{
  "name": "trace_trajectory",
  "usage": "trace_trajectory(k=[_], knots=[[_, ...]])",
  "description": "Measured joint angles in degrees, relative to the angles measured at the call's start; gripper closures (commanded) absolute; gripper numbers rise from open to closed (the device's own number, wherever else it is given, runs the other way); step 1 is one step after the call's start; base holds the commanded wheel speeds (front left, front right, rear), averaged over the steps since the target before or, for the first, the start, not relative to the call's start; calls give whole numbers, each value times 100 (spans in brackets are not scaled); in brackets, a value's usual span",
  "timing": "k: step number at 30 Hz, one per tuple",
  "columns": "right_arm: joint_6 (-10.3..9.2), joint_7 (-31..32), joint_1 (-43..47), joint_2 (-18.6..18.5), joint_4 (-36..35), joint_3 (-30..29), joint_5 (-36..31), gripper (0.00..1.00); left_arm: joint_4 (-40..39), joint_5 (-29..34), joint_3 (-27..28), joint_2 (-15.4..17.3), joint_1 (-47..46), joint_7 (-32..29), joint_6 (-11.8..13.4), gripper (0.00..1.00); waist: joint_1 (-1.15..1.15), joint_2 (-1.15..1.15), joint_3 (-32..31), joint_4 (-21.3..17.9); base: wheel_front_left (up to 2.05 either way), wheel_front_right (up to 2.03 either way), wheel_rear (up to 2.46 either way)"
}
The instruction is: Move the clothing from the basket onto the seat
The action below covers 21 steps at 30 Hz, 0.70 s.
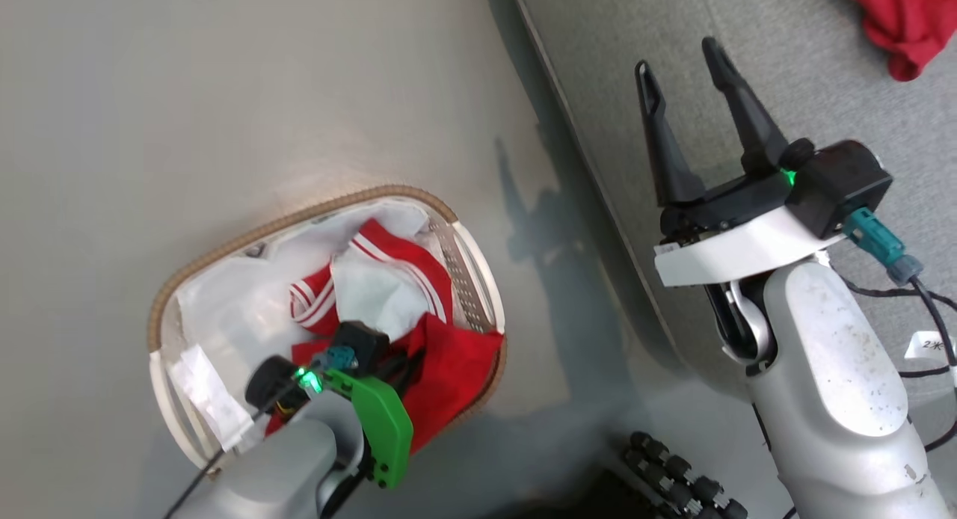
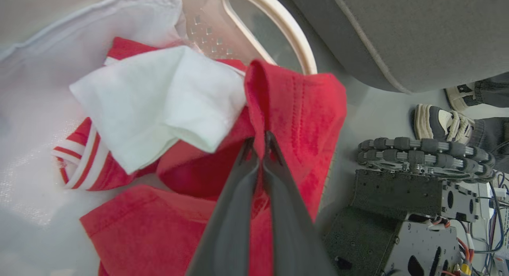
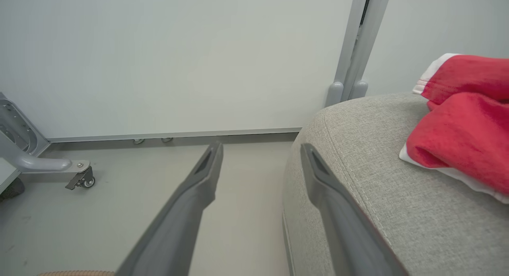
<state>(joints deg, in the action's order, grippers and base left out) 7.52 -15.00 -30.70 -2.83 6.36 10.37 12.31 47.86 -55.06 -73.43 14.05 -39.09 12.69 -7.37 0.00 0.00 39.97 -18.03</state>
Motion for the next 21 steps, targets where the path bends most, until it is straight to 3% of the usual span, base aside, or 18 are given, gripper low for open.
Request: trace_trajectory(k=[9, 21], knots=[[0, 0, 432, 2, 386, -52, -146, 0, -180, -300, 94, -171, 358, 216, -1, 100, 0, 0, -939, 234, 0, 0, 0], [0, 0, 1217, 4, 735, -126, -223, 0, -1192, 602, 2007, -111, 1422, 226, 0, 100, 0, 0, -2237, 694, 0, 0, 0]])
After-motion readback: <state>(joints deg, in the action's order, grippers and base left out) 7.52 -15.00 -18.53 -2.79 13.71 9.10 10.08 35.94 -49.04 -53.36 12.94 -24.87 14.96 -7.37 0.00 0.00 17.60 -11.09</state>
